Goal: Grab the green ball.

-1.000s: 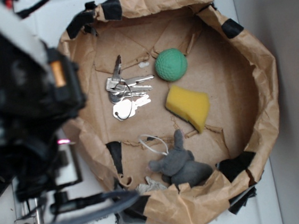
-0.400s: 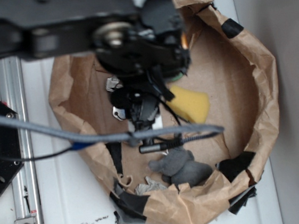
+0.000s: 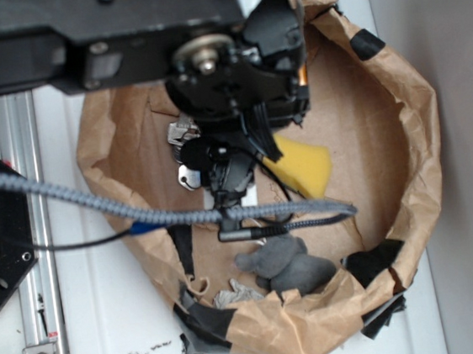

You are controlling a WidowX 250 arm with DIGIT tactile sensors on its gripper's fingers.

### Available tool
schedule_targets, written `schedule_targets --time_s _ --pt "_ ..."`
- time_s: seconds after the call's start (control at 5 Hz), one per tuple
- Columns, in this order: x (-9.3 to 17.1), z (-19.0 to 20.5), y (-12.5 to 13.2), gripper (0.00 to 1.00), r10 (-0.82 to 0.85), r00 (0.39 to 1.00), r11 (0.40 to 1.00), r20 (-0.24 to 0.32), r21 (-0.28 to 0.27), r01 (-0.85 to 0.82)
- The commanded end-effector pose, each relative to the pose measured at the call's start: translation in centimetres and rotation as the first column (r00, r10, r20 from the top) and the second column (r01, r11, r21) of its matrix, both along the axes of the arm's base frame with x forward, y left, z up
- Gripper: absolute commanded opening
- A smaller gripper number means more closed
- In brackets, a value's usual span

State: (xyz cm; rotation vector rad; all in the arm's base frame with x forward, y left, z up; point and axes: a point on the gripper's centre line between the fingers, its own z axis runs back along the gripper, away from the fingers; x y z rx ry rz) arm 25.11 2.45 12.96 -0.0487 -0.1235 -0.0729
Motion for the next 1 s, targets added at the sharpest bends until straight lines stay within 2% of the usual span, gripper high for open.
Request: schedule_targets --time_s 0.0,0.2,0.4,0.6,0.8 --pt "0.9 1.4 0.5 1.00 0.007 0.999 1.000 0.053 0.009 -0.008" --pt "2.7 -0.1 1.7 1.00 0.192 0.967 0.981 0.167 -0.058 -0.184" --pt "4.4 -2.0 1.7 1.00 0.106 0.978 0.994 0.180 -0.050 -0.099" --pt "4.5 -3.6 2.1 1.00 -0.146 0.982 0.989 0.120 0.008 0.146" --pt "3.3 -3.9 4.1 1.00 -0.339 0.939 0.940 0.052 0.052 0.336"
